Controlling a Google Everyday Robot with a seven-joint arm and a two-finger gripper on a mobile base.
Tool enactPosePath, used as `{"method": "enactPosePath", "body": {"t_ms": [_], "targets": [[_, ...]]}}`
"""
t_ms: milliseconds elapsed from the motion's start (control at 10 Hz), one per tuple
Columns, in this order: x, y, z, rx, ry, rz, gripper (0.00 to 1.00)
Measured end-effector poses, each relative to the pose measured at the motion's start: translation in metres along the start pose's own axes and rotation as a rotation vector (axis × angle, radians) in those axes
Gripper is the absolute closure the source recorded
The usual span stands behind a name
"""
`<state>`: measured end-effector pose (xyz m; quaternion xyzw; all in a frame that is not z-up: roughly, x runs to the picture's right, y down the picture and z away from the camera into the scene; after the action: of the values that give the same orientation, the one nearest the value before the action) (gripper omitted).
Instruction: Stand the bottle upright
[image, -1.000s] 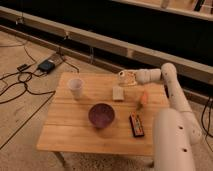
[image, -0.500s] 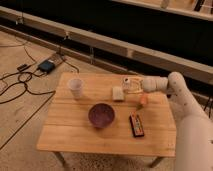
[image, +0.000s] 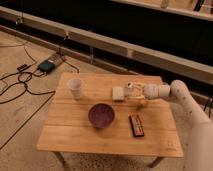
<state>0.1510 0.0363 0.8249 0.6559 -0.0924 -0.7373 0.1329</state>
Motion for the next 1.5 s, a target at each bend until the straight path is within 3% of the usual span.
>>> {"method": "enactPosePath", "body": {"t_ms": [500,1000,1500], "targets": [[-0.011,-0.01,-0.005,-0.013,0.01,0.097,1.0],[-0.019,-0.013,0.0,-0.015,0.087,0.119,1.0],[-0.033,-0.016,-0.007,-0.012,0.078,0.164,1.0]]}}
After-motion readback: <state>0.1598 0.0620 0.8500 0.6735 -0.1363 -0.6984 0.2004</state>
